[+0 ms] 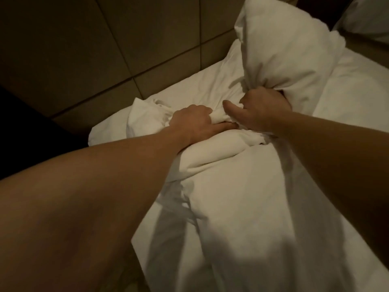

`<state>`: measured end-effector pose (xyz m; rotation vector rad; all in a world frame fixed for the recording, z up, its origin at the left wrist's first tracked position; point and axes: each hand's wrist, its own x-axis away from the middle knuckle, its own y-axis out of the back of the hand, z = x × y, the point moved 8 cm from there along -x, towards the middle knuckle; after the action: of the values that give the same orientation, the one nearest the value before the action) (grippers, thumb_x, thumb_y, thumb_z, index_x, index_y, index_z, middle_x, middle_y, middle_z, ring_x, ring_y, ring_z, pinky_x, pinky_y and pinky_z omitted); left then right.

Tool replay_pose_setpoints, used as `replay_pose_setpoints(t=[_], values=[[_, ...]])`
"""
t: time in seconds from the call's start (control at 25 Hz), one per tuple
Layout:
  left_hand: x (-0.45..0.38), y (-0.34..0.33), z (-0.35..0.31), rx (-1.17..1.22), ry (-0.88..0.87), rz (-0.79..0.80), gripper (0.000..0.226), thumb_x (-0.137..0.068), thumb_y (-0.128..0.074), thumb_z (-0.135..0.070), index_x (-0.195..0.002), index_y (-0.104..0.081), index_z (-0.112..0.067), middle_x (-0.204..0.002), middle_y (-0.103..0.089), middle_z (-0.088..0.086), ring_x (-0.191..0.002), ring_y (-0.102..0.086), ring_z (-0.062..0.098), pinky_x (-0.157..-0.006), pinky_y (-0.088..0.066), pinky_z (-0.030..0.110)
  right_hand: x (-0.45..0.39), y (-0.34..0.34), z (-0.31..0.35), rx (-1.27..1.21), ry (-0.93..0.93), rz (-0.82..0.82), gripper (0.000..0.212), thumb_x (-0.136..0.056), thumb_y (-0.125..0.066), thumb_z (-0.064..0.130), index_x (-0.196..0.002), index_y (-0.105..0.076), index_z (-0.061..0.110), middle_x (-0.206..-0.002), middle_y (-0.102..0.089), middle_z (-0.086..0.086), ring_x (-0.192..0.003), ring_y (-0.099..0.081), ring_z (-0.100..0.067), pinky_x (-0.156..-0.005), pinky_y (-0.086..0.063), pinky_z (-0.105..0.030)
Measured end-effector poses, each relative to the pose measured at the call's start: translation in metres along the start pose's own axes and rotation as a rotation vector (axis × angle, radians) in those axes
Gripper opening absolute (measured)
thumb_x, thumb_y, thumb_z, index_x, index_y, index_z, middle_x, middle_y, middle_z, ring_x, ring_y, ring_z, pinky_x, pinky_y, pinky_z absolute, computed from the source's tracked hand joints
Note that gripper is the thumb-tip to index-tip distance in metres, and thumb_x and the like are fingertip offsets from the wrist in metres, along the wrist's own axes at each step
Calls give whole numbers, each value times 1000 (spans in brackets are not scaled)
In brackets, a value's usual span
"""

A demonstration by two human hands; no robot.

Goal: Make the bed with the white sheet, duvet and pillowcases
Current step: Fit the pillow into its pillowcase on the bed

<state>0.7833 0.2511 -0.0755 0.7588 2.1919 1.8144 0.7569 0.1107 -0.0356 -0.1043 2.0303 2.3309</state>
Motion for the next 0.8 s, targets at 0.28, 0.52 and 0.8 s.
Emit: replay_pose_setpoints(t=[0.28, 0.52, 0.8], values=[[102, 72, -140, -36, -94, -181, 84, -63, -28, -102, -74, -59, -25, -73, -60, -4, -72, -58, 21, -62, -40, 34, 126, 120, -45, 20, 48, -91, 67, -95, -32, 69, -52, -46, 19, -57, -43, -2, -57, -46, -22, -60, -34, -32], [193, 51, -345, 80, -152, -125, 97, -56, -32, -104, -99, -70, -25, -92, -70, -1, -85, -64, 23, -74, -54, 37, 310, 198, -167, 37, -20, -57, 68, -86, -26, 78, -60, -51, 21, -60, -41, 1, -66, -47, -27, -62, -35, -35], [261, -65, -520, 14, -241, 35, 100, -60, -35, -102, -122, -66, -30, -109, -72, 2, -100, -67, 25, -78, -51, 34, 498, 162, -293, 62, -167, 21, 78, -87, -23, 76, -107, -77, 25, -100, -71, -19, -95, -66, -37, -71, -40, -35]])
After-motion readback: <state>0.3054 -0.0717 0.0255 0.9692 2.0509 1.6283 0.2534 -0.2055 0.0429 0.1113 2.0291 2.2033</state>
